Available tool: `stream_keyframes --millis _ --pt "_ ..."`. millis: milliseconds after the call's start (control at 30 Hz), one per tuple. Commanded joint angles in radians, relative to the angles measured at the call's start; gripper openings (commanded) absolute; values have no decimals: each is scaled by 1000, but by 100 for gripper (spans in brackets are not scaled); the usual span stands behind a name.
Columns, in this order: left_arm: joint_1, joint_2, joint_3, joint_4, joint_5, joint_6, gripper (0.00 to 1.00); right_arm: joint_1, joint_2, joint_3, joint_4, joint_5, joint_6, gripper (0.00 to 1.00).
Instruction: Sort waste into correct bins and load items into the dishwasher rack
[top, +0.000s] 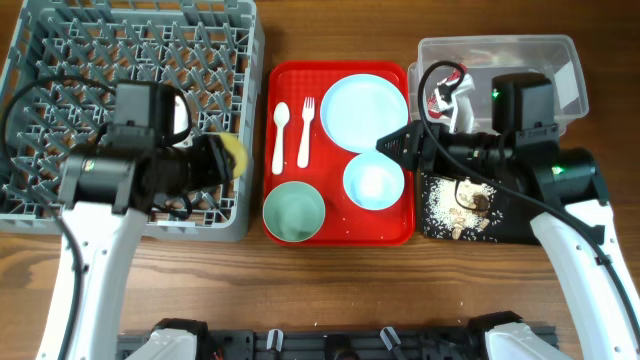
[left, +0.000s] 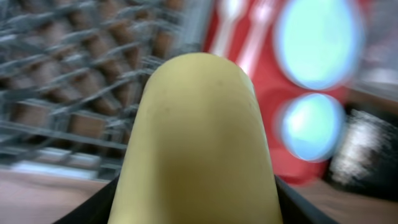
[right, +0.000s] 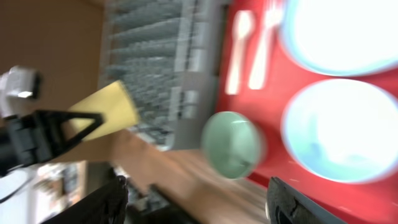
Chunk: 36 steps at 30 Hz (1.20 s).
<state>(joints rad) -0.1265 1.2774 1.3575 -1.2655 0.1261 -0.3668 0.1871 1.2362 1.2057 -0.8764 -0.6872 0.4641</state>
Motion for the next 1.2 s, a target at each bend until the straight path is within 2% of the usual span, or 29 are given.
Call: stream_keyframes --millis 0,233,333,400,500,667,767,833,933,1000,1100,1167 --pt "-1 99 -39 -30 -222 -64 58 13 3 -3 -7 166 -27 73" --pt "-1 267 -52 -120 -222 -113 56 13 4 -3 -22 165 -39 73" --pt "-1 275 -81 -108 -221 -114 70 13 4 -3 -25 165 -43 73" --pt "0 275 -82 -92 -221 -113 86 13 4 -3 -26 165 -43 73" --pt "2 271 -72 -67 -211 -113 92 13 3 -3 -26 165 -47 73" --pt "51 253 100 -124 -43 -61 93 13 3 -3 -49 165 -117 73" --pt "61 195 291 -162 19 61 91 13 3 -3 -57 177 -194 72" --pt "61 125 346 -135 19 95 91 13 4 -2 -73 203 -212 63" --pt "61 -19 347 -80 19 95 100 13 8 42 -117 312 -227 61" --pt "61 -98 347 -78 19 94 100 13 40 105 -158 353 -260 60" --pt "61 -161 347 -79 19 95 100 23 74 134 -174 301 -278 59" --pt "61 -187 347 -78 19 95 100 87 107 130 -187 295 -259 58"
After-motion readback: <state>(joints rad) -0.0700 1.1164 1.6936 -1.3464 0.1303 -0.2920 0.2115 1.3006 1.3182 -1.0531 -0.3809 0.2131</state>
